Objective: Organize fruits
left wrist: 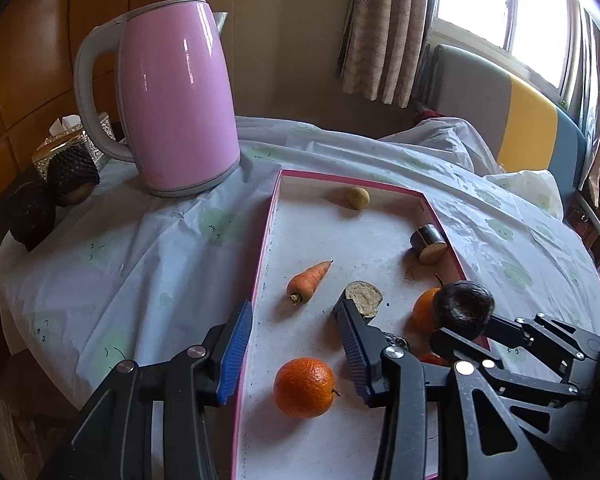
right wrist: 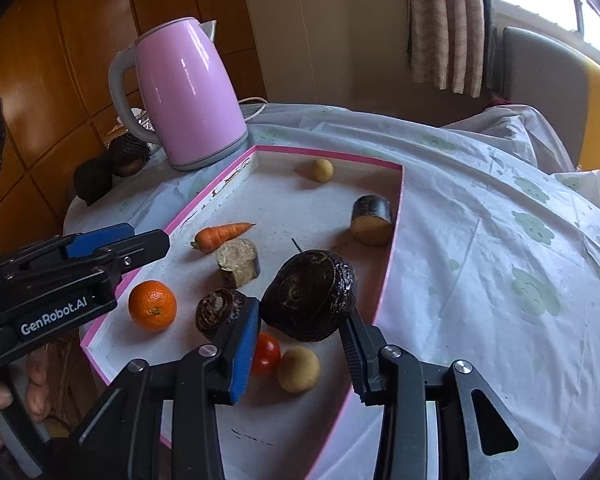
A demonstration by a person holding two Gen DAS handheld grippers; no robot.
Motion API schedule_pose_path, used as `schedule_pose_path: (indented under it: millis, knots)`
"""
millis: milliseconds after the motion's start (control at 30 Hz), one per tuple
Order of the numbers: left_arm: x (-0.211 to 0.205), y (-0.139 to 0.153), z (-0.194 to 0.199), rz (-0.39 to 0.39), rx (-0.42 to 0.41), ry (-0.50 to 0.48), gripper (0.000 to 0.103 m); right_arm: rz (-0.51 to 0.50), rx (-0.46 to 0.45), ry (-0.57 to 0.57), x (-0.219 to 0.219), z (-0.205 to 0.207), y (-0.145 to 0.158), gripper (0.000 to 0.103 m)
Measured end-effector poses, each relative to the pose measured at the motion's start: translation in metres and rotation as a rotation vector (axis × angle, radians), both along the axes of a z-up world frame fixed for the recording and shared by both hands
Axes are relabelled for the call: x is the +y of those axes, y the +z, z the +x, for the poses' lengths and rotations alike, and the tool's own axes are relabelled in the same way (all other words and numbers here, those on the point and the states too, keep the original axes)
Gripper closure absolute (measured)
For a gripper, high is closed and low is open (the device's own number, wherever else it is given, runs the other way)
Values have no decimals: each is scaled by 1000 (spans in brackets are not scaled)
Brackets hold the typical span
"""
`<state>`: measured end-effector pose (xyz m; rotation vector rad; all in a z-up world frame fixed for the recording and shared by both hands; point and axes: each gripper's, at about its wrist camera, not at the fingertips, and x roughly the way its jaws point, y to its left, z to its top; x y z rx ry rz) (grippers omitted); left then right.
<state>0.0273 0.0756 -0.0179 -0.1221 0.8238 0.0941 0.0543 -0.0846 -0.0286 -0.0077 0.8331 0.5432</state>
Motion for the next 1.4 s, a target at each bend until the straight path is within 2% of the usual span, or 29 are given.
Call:
schedule_pose_path:
  millis: [33,133,167,433,833,1200,1400]
  knots:
    - [1,0,-1,-2,-1,3,58,-2,7,8,4,2,-2,61]
    - [5,2,-3,-9,-4,15,58,2,-6,8,11,3,-1,45]
    - [6,2,-4,-11,-5,17,58,6,-9,6,11,3,0,44]
    - [6,5,-9,-12,-16,27,58,15,-14,-26,5,-3,5,42]
    - [0,12,-18,12,-37,24,57,55,-64,-144,-16,-19,19,26]
    - [-9,25,-31,39,-87,16,57,-40,-182,-226,-15,-40,29,19]
    - [-14,30,-38,56,-109,18,39,-77,-217,-238,-13,-49,30,17]
